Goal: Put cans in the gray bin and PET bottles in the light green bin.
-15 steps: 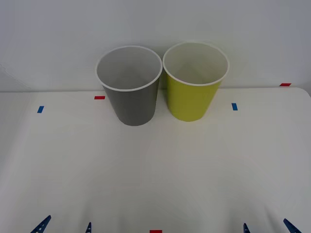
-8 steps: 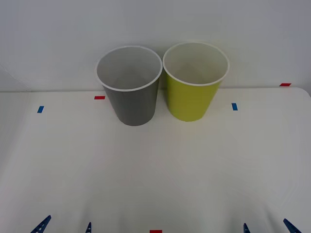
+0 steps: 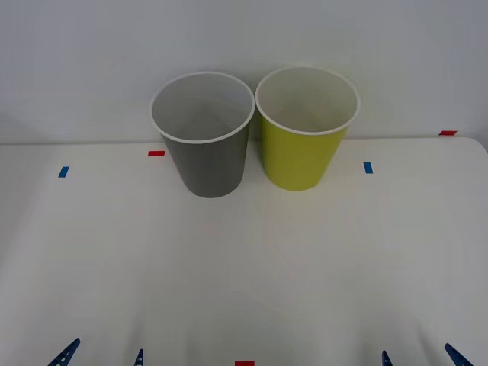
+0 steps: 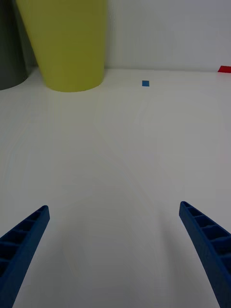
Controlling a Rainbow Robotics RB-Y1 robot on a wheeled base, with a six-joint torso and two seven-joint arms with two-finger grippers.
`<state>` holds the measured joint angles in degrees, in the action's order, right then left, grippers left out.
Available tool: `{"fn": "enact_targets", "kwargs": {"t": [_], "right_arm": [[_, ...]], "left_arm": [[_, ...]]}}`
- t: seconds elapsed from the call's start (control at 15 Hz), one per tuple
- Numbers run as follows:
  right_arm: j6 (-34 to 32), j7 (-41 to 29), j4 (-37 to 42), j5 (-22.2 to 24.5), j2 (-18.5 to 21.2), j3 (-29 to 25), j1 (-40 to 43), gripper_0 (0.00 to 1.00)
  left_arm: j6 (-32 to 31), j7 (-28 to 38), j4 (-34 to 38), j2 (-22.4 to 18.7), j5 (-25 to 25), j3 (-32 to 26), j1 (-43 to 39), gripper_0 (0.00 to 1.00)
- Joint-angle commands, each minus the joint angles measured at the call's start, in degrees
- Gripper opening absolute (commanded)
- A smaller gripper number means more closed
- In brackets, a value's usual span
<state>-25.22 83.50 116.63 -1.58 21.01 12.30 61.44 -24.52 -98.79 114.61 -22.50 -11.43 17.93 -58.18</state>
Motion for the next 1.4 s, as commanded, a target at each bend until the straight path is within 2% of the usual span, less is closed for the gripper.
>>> {"fn": "enact_targets", "kwargs": {"t": [0.07,1.4], "right_arm": [[0.0,0.0,0.0,0.0,0.0,0.0,0.0,0.93],[0.0,0.0,0.0,0.0,0.0,0.0,0.0,0.93]], "left_arm": [[0.0,0.0,0.0,0.0,0.0,0.0,0.0,1.00],[0.0,0.0,0.0,0.0,0.0,0.0,0.0,1.00]]}}
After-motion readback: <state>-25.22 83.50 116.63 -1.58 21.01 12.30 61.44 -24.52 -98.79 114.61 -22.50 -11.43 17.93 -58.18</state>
